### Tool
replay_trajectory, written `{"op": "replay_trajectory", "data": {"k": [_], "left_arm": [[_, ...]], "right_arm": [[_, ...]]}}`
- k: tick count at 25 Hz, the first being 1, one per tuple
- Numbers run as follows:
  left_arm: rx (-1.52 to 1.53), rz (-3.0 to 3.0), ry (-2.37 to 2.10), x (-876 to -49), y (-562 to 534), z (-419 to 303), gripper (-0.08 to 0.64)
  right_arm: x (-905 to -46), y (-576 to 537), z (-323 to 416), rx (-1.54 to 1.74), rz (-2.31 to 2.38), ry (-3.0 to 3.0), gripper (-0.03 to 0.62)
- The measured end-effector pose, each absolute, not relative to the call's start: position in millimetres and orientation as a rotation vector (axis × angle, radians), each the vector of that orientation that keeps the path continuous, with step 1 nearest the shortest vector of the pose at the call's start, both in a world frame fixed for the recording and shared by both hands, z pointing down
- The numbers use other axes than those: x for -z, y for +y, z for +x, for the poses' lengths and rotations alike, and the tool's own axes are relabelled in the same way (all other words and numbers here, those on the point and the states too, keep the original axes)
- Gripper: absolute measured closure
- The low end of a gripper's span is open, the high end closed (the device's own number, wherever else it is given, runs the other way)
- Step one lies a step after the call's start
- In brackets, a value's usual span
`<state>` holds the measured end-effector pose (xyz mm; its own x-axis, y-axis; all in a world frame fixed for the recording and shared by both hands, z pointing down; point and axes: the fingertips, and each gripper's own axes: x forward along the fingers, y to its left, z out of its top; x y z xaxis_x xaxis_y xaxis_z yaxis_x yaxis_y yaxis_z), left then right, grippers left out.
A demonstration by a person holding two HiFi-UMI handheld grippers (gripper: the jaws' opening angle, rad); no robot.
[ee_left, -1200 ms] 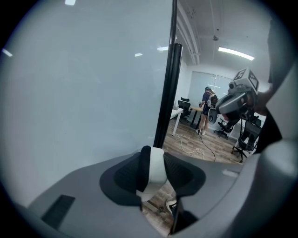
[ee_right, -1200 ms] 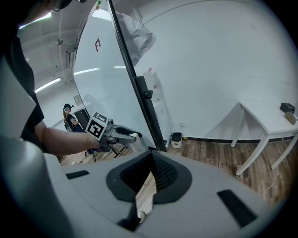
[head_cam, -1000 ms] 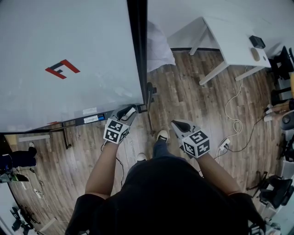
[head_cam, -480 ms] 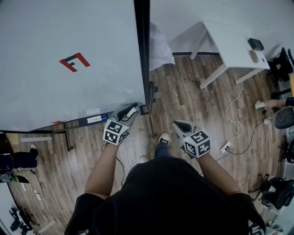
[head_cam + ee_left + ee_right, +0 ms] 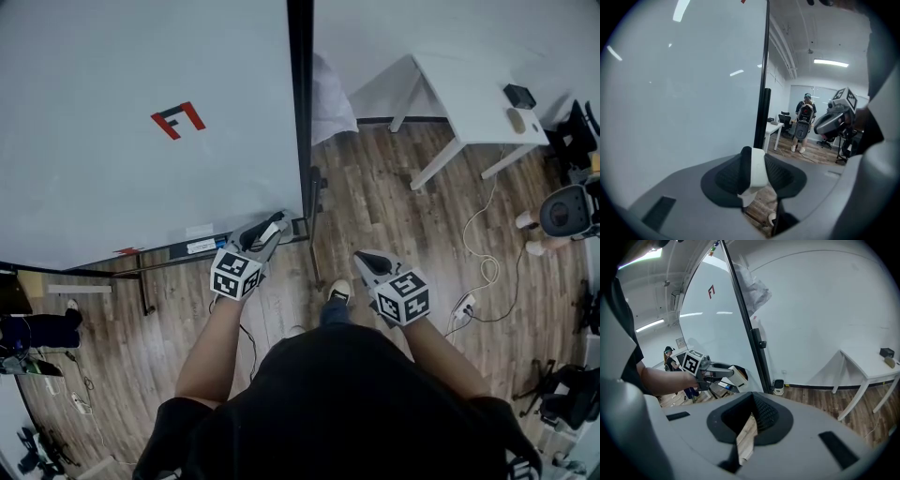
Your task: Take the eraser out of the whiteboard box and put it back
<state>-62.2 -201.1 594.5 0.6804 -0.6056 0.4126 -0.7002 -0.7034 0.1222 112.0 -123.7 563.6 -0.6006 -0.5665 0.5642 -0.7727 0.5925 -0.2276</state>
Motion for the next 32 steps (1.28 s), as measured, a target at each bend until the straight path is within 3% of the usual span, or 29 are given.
{"op": "replay_trajectory", "data": {"k": [32], "left_arm": [[-0.509,2.589,-1.118,-580,-124,-119,0.407]], "right_arm": [[-542,-82,91,-0.584,1.099,-2.428,0.597]]}}
